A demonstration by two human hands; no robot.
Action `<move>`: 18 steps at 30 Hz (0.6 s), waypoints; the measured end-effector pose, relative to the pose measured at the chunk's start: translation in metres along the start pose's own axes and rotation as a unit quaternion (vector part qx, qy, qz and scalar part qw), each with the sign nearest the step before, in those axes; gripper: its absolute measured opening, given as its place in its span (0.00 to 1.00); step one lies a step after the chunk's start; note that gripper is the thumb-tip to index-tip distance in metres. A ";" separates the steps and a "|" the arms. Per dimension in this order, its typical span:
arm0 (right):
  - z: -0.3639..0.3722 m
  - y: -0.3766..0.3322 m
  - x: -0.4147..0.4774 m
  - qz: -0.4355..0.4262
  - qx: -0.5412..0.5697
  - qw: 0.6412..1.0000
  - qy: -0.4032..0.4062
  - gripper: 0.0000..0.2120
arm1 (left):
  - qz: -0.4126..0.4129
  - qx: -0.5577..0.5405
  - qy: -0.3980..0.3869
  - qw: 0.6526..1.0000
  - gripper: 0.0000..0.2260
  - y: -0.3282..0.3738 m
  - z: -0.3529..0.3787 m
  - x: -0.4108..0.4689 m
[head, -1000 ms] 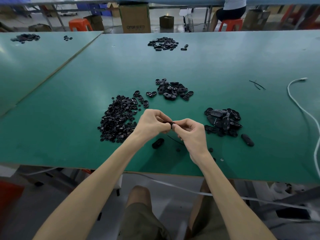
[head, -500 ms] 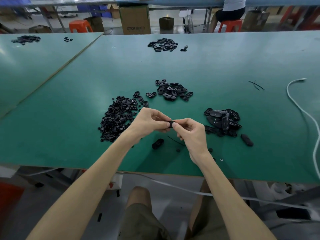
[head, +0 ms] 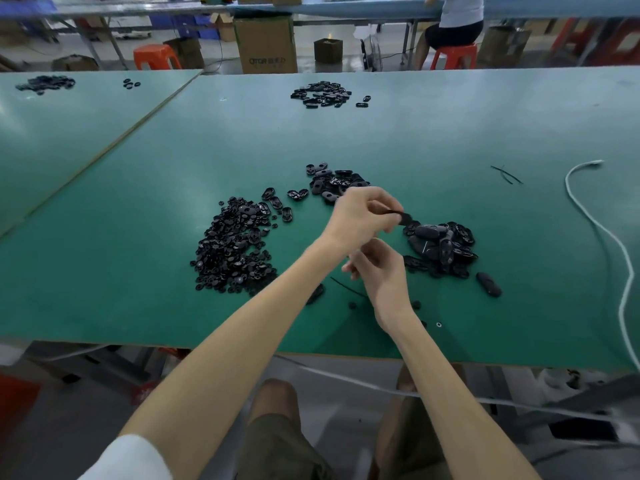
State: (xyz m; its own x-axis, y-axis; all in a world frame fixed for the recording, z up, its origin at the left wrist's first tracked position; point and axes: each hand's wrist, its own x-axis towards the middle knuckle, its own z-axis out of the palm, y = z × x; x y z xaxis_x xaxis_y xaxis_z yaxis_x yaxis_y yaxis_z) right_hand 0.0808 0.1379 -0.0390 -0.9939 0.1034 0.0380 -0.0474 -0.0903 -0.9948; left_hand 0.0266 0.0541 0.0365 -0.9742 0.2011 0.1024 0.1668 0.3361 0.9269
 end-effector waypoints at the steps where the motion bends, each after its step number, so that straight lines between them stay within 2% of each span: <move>1: 0.000 -0.001 0.000 0.004 -0.024 1.000 0.008 0.06 | 0.005 0.003 -0.015 1.000 0.05 0.004 0.011 0.006; 6: -0.001 -0.001 -0.002 0.019 -0.033 0.999 0.028 0.07 | 0.008 0.058 -0.050 0.997 0.11 0.000 0.034 0.017; 8: -0.002 -0.001 -0.003 0.006 -0.012 1.000 0.011 0.07 | 0.012 0.074 -0.016 0.997 0.11 -0.009 0.026 0.015; 11: -0.002 0.000 -0.003 -0.005 -0.015 1.000 0.014 0.07 | -0.010 0.110 0.075 0.991 0.11 -0.025 -0.004 0.012; 14: 0.000 0.001 -0.002 -0.004 -0.012 1.000 0.015 0.10 | -0.041 0.234 0.141 0.961 0.17 -0.048 -0.042 0.010; 16: 0.000 0.001 -0.002 -0.005 -0.007 1.000 0.013 0.10 | -0.073 0.330 0.138 0.931 0.20 -0.066 -0.062 0.010; 18: 0.000 0.000 -0.002 -0.005 -0.007 1.000 0.012 0.10 | -0.090 0.417 0.108 0.898 0.19 -0.081 -0.074 0.007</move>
State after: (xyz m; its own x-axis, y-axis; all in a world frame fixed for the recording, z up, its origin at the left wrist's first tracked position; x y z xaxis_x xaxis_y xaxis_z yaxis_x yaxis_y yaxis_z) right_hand 0.0830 0.1375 -0.0393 -0.9906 0.1290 0.0465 -0.0565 -0.0749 -0.9956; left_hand -0.0046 -0.0397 -0.0110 -0.9885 -0.0779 0.1293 -0.0276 0.9354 0.3524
